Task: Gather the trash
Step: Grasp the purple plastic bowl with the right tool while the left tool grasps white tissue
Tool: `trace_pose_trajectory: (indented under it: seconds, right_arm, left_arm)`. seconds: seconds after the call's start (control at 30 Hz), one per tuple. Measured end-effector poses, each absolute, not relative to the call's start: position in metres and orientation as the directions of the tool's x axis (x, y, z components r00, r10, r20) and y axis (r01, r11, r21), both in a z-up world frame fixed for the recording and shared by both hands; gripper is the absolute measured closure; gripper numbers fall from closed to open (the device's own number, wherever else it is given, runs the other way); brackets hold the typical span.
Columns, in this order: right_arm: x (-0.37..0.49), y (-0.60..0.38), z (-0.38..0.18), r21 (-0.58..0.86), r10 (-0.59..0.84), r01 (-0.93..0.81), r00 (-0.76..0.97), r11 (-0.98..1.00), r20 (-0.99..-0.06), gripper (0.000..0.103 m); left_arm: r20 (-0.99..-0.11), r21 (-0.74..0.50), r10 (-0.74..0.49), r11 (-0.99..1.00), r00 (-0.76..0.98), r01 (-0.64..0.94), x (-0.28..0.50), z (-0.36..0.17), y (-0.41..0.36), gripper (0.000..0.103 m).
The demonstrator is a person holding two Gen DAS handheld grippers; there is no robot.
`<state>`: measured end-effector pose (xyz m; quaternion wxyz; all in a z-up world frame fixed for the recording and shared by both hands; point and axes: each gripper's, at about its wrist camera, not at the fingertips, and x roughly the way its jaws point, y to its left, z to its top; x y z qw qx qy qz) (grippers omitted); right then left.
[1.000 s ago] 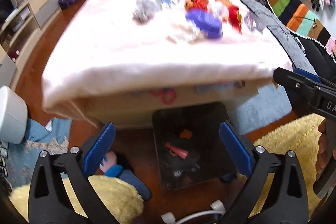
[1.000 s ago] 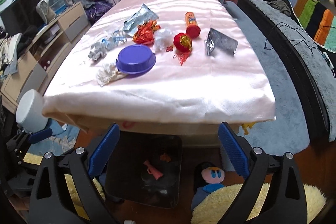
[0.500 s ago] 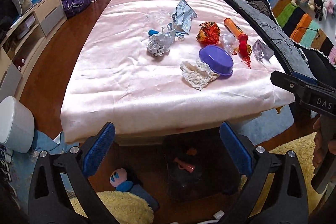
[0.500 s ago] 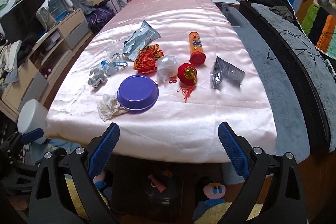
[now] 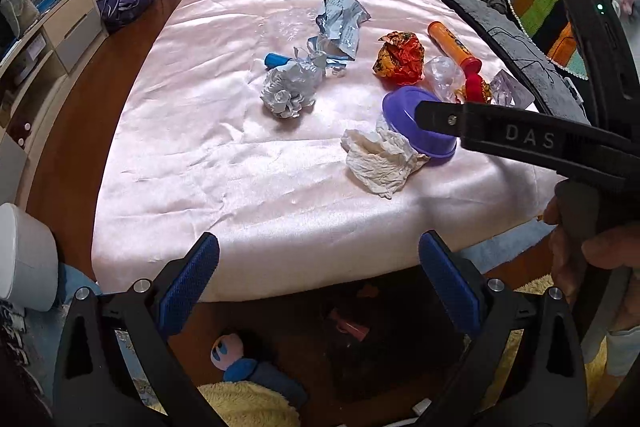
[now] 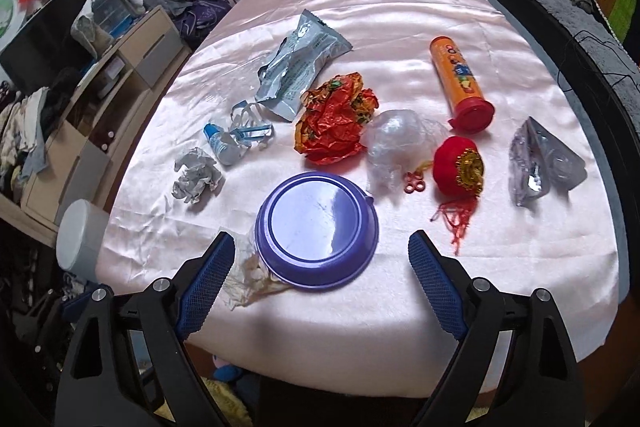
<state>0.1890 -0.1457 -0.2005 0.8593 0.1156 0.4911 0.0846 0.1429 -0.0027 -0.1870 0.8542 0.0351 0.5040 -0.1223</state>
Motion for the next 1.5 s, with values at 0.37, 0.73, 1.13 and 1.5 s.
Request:
trace_pose_trajectory:
  seconds: [0.37, 0.73, 1.13, 1.5]
  right_arm:
    - [0.210, -0.129, -0.215, 0.217, 0.203, -0.029, 0.494, 0.976, -0.846, 0.021]
    - [0.210, -0.142, -0.205, 0.256, 0.234, -0.029, 0.515, 0.966, -0.825, 0.028]
    - [0.196, -0.184, -0.165, 0.273, 0.232, -0.021, 0.593, 0.962, -0.771, 0.028]
    - [0.179, -0.206, -0.160, 0.260, 0.216, -0.015, 0.606, 0.965, -0.766, 0.028]
  left_arm:
    - [-0.874, -0.088, -0.195, 0.964, 0.445, 0.250, 0.159, -0.195, -0.001, 0.008]
    - [-0.873, -0.116, -0.230, 0.954, 0.429, 0.275, 0.168, -0.200, -0.015, 0.009]
    - [-0.876, -0.127, -0.259, 0.937, 0.406, 0.324, 0.197, -0.215, -0.058, 0.029]
    - [-0.862, -0.167, -0.298, 0.931, 0.410, 0.325, 0.197, -0.203, -0.062, 0.091]
